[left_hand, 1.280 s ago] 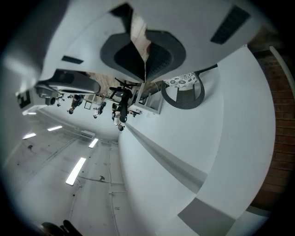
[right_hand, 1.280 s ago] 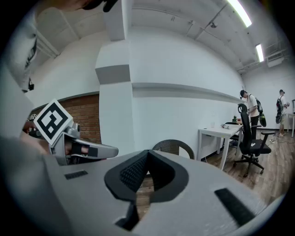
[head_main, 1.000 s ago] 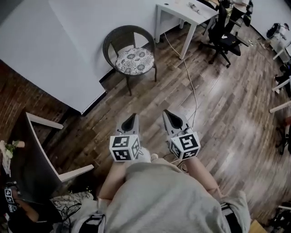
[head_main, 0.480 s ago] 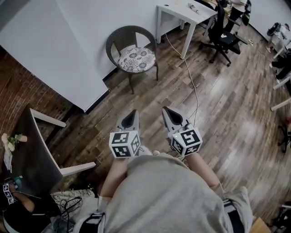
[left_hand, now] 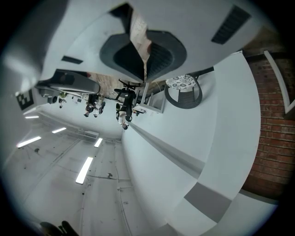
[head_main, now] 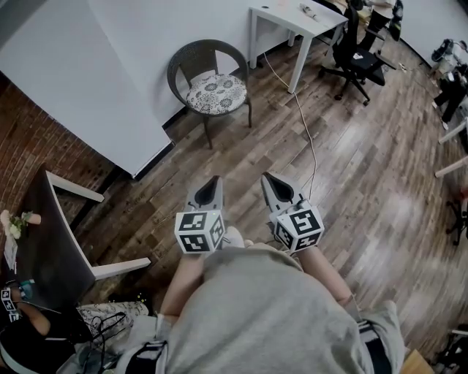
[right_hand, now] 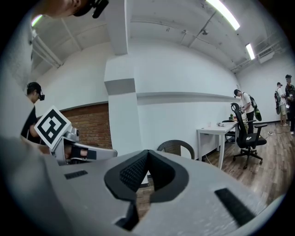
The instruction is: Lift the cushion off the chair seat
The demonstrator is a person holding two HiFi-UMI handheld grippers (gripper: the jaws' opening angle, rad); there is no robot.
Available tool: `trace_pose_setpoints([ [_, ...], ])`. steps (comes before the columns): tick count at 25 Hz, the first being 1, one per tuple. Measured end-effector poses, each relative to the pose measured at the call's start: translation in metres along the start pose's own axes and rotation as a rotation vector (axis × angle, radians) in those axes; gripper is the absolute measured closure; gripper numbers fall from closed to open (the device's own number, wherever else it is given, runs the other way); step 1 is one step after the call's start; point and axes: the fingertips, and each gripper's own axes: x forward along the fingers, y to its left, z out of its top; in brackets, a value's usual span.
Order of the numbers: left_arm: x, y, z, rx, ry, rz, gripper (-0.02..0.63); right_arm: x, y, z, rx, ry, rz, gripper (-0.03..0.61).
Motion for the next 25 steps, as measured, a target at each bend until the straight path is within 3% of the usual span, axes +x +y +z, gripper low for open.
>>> trace_pose_setpoints([
  [11, 0.026, 0.005, 0.007, -0.01, -0.005, 0.004, 0.598, 0.015, -0.023, -0.003, 0.011, 0.017, -0.003, 0.577],
  [15, 0.045, 0.007, 0.01, -0.011, -0.003, -0.013, 0.552, 0.027, -0.038, -0.004, 0.011, 0.023, -0.009, 0.577],
  [25, 0.125, 0.051, 0.034, -0.024, 0.002, -0.009, 0.503, 0.106, -0.088, 0.006, -0.003, 0.04, -0.016, 0.577],
])
